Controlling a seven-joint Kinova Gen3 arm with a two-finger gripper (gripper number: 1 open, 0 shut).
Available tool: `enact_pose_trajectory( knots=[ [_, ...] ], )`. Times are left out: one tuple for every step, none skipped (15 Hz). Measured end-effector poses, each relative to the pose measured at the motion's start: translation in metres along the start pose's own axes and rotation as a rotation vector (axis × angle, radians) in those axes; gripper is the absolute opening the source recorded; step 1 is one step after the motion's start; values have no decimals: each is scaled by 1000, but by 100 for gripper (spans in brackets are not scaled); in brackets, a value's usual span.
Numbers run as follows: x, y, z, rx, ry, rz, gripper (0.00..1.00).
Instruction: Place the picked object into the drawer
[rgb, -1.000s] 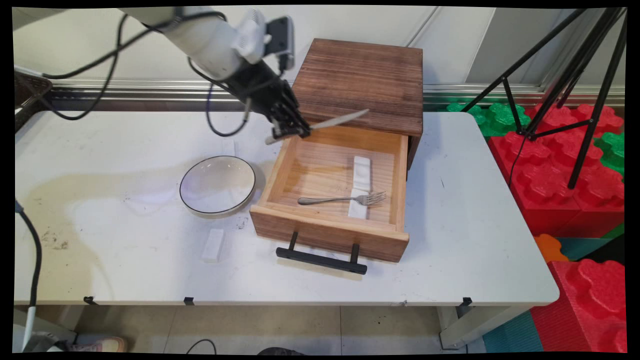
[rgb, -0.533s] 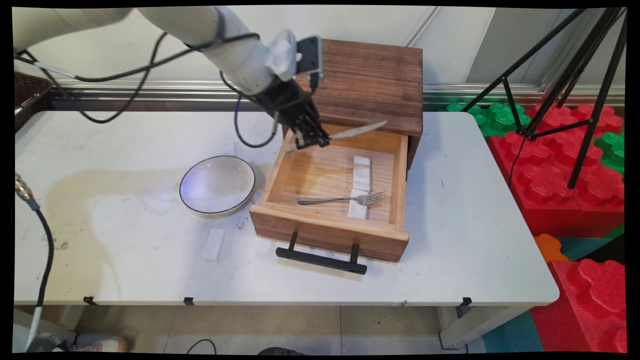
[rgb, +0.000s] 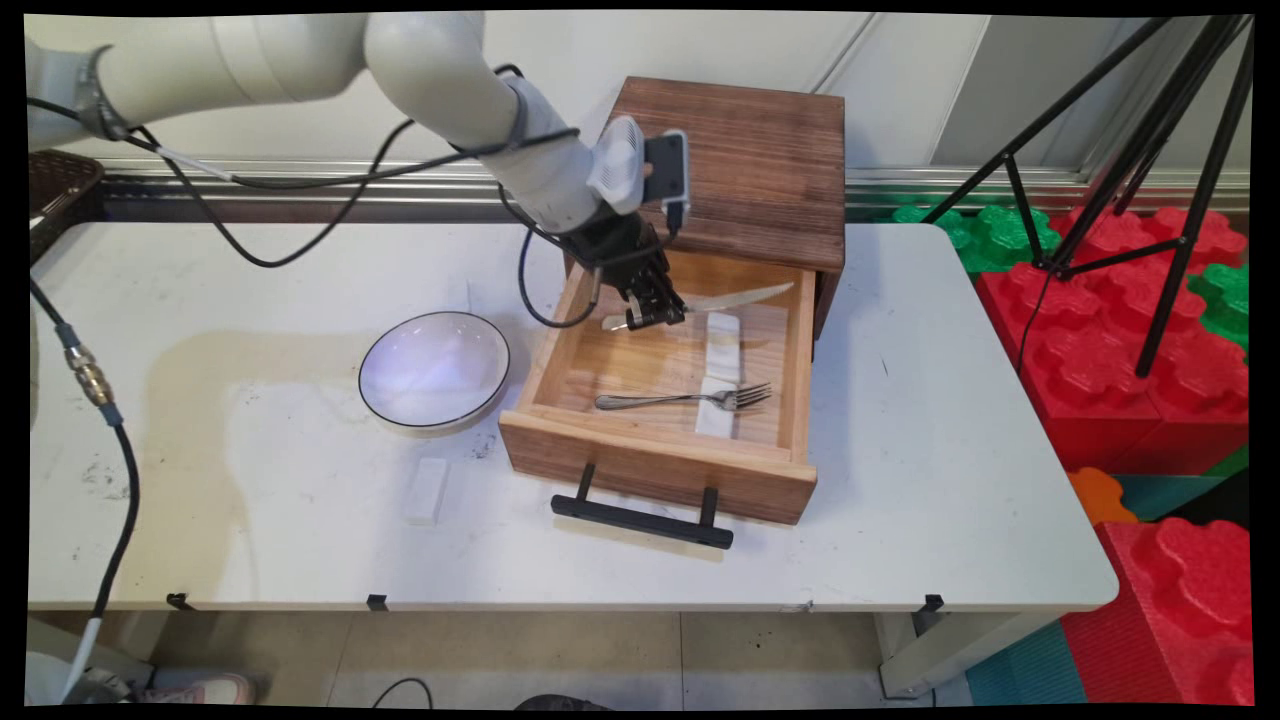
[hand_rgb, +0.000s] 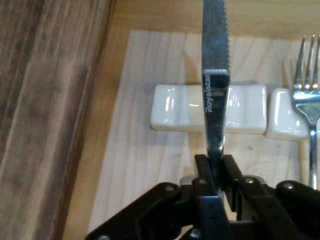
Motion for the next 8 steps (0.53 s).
enact_pose_trajectory(
  knots=[
    [-1, -1, 7, -5, -4, 3, 0],
    [-2, -1, 11, -7, -7, 5, 0],
    [-4, -1, 16, -12, -11, 8, 0],
    [-6, -2, 23, -16, -14, 13, 0],
    [-7, -2, 28, -21, -18, 17, 0],
    [-9, -2, 32, -25, -21, 21, 0],
    [-10, -2, 35, -28, -22, 23, 0],
    [-11, -2, 39, -30, -24, 28, 0]
  ],
)
